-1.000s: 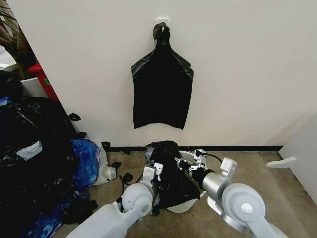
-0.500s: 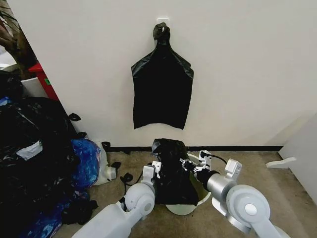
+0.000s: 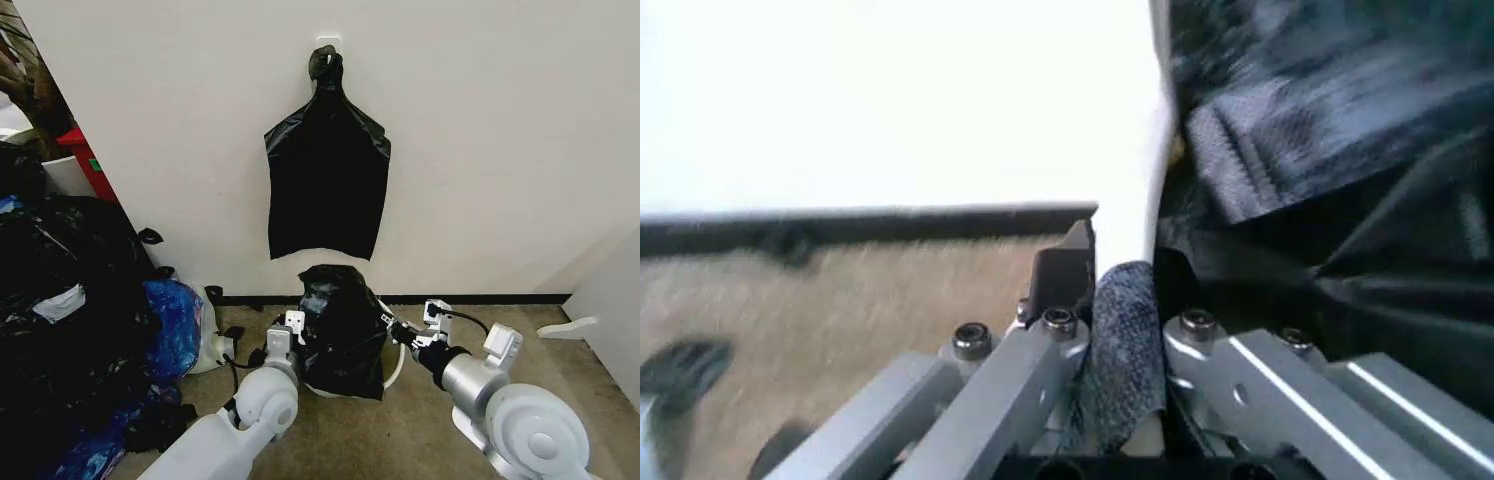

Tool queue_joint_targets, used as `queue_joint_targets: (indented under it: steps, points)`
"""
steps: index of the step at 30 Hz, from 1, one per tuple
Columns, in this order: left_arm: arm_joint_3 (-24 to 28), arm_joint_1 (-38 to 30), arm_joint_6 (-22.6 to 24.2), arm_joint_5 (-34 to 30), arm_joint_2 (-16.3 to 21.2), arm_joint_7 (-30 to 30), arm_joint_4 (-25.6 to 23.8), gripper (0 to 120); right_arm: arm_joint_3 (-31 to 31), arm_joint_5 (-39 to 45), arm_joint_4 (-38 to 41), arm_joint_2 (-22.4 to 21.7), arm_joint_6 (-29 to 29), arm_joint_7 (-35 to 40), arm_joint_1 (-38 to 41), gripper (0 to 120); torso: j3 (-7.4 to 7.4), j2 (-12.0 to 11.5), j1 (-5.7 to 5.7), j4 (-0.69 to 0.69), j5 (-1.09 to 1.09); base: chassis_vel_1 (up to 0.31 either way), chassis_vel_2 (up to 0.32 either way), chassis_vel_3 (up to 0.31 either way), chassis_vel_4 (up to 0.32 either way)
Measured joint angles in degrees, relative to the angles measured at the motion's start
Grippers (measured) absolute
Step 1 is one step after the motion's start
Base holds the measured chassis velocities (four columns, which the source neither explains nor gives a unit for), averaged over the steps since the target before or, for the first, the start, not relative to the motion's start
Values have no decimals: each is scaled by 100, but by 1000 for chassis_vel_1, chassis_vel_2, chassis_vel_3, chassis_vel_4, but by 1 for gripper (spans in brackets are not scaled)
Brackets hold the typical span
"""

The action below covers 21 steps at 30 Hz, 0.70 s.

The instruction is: Place the garbage bag over the trash bin.

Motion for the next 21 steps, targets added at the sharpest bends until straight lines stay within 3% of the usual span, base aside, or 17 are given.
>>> queue_joint_targets:
  steps: [9,15,21]
  points:
    - [-255,139,-437,205,190,597,-373,4,291,-486,65,-114,0,-195,-108,0,0,0,0,-1,-2,0,0,0,0]
    - [-748,457,-641,226,441,1026,-889,4,634,-782,-241,-334,71,-317,-142,0,0,0,0,0,0,0,0,0,0]
    - [-1056,770,-872,311,502,1268,-970,4,685,-777,-240,-353,122,-193,-85,0,0,0,0,0,-1,0,0,0,0]
